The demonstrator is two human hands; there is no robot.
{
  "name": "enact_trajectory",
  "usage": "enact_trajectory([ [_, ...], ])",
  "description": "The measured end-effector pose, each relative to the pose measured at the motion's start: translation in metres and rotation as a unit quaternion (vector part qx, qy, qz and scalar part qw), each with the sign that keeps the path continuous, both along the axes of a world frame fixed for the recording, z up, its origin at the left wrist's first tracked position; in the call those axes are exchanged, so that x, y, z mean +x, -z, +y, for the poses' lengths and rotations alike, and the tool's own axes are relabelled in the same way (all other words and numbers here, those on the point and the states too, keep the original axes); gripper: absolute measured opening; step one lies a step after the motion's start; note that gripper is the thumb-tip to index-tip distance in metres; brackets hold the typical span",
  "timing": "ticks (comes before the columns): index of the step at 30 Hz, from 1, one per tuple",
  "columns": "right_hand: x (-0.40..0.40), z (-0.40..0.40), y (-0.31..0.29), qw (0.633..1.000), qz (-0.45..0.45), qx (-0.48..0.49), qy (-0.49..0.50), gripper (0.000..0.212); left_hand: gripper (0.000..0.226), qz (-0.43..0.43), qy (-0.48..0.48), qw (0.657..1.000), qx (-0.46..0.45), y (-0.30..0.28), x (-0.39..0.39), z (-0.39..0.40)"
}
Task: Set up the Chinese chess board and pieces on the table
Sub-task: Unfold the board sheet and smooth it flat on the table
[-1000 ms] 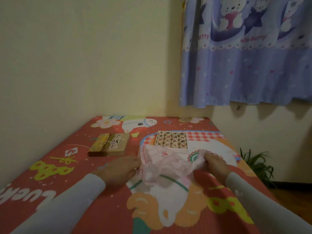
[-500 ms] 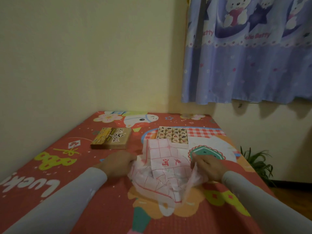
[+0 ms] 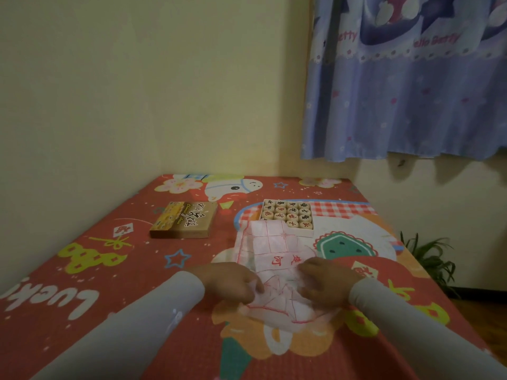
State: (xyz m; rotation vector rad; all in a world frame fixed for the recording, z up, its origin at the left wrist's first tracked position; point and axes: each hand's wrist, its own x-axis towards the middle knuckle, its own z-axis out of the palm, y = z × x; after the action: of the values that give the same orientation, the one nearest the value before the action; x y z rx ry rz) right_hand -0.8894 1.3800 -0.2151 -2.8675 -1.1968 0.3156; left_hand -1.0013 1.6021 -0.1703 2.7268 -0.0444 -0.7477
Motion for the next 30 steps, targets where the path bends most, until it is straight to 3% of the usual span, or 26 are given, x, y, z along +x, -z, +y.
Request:
enact_trajectory([
  [6,0.014,-0.014,0.003,0.995,-0.035,-0.09,0.001,0.068,0.06,0.109,0.031,0.991,0.073,-0.023,0.006,-0.008],
  [9,0.023,-0.025,0.004,0.992,-0.061,-0.111,0.009,0.064,0.049,0.152,-0.008,0.988,0.007,-0.028,0.01,-0.004],
  [11,0.025,-0.025,0.002,0.989,-0.091,-0.114,-0.006,0.06,0.046,0.101,-0.038,0.993,-0.038,-0.028,0.015,-0.003],
  [13,0.023,-0.019,-0.002,0.989,-0.12,-0.088,-0.018,0.055,0.044,-0.011,-0.052,0.997,-0.057,-0.023,0.022,-0.004],
  [16,0.014,-0.005,0.004,0.993,-0.12,-0.007,-0.003,0.047,0.031,-0.195,-0.015,0.981,-0.001,-0.006,0.034,-0.01],
  [19,0.002,0.006,0.018,0.997,-0.035,0.062,0.041,0.069,0.039,-0.271,0.042,0.96,0.06,0.019,0.04,-0.018],
  [22,-0.006,0.007,0.028,0.996,-0.011,0.052,0.07,0.086,0.058,-0.234,0.068,0.954,0.172,0.041,0.038,-0.013],
  [25,-0.008,-0.002,0.032,0.996,0.004,0.028,0.083,0.104,0.066,-0.158,0.02,0.969,0.19,0.057,0.031,0.003],
  [30,-0.001,-0.01,0.033,0.998,-0.004,0.005,0.062,0.095,0.078,-0.103,-0.04,0.973,0.205,0.052,0.015,0.017],
])
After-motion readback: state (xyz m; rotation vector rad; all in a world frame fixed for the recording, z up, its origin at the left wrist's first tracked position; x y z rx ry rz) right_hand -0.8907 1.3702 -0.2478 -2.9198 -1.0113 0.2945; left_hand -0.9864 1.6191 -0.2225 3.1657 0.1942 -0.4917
